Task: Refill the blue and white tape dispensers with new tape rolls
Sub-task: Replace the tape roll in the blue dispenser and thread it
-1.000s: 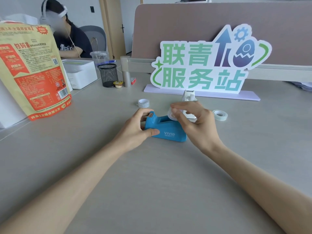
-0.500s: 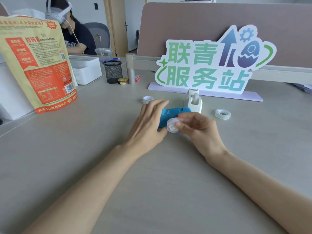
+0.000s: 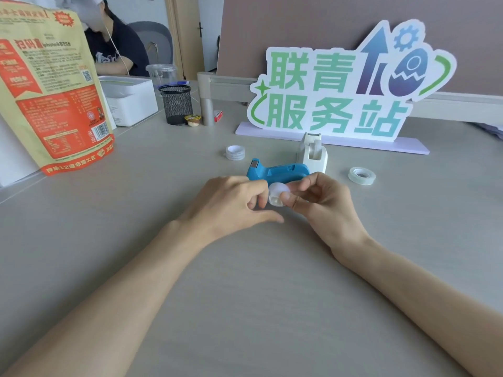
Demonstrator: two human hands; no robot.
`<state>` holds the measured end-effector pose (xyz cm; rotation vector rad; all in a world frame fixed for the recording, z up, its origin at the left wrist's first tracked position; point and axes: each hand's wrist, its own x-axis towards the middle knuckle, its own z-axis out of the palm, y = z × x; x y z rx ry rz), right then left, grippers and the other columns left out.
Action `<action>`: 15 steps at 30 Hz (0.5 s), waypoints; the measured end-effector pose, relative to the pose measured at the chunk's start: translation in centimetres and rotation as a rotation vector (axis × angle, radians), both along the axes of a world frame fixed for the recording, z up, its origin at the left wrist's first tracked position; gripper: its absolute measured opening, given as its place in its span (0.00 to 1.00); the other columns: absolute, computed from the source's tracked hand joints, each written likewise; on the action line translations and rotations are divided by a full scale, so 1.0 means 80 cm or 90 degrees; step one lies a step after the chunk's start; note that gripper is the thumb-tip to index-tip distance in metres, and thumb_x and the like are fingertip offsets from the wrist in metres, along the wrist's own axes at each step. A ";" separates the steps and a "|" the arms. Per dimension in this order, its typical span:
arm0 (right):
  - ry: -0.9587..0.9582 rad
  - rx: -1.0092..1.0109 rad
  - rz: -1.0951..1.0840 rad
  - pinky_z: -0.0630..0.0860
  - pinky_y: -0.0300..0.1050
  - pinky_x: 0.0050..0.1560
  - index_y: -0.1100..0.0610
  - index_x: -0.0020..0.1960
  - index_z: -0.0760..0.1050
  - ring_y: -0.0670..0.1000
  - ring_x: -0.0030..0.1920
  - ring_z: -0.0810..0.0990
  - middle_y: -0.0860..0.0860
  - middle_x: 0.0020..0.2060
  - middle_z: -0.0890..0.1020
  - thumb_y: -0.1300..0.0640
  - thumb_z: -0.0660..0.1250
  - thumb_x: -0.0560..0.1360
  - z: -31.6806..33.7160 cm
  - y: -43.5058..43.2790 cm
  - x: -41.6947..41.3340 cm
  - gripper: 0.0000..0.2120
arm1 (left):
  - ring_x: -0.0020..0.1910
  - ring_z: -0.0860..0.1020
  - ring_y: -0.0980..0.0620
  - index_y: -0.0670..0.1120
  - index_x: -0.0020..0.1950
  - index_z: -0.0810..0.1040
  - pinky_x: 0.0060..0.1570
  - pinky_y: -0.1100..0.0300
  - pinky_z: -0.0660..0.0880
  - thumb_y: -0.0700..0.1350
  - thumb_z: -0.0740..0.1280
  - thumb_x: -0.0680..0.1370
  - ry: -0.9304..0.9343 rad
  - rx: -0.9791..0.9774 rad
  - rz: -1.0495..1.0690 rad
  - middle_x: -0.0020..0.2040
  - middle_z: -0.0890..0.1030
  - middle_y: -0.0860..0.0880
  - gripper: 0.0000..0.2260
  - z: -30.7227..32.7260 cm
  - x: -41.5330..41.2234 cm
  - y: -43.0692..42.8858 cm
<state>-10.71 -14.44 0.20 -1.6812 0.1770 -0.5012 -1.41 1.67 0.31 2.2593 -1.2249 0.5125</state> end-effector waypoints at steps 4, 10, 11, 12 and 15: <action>-0.008 -0.026 0.013 0.77 0.44 0.49 0.56 0.33 0.67 0.49 0.43 0.80 0.53 0.41 0.83 0.67 0.72 0.73 0.001 0.002 -0.001 0.17 | 0.28 0.69 0.54 0.49 0.33 0.74 0.28 0.62 0.63 0.68 0.64 0.67 -0.012 -0.036 0.014 0.26 0.70 0.55 0.21 -0.006 0.002 -0.004; -0.017 -0.023 0.031 0.75 0.48 0.51 0.53 0.28 0.63 0.52 0.44 0.77 0.59 0.40 0.80 0.69 0.71 0.72 -0.001 0.001 0.002 0.22 | 0.31 0.74 0.51 0.48 0.37 0.77 0.30 0.57 0.71 0.66 0.61 0.70 -0.005 -0.036 0.022 0.29 0.77 0.52 0.21 -0.005 -0.002 -0.004; -0.016 -0.020 0.034 0.75 0.50 0.53 0.52 0.28 0.63 0.53 0.45 0.78 0.60 0.41 0.80 0.67 0.72 0.71 -0.001 0.001 0.002 0.23 | 0.31 0.75 0.51 0.48 0.37 0.77 0.30 0.56 0.72 0.65 0.61 0.70 -0.010 -0.036 0.025 0.29 0.77 0.52 0.21 -0.005 -0.004 -0.003; -0.014 -0.020 0.035 0.75 0.51 0.53 0.50 0.27 0.63 0.52 0.45 0.78 0.60 0.41 0.80 0.65 0.72 0.70 -0.001 0.001 0.002 0.22 | 0.31 0.75 0.51 0.49 0.38 0.78 0.30 0.56 0.73 0.65 0.62 0.70 -0.019 -0.037 0.029 0.29 0.77 0.52 0.19 -0.004 -0.005 -0.003; -0.010 -0.021 0.034 0.73 0.50 0.51 0.50 0.26 0.63 0.52 0.44 0.75 0.59 0.40 0.78 0.60 0.72 0.66 -0.001 0.002 0.003 0.19 | 0.29 0.72 0.54 0.50 0.39 0.77 0.30 0.59 0.71 0.60 0.65 0.70 -0.034 -0.043 0.033 0.28 0.75 0.53 0.14 -0.003 -0.005 -0.002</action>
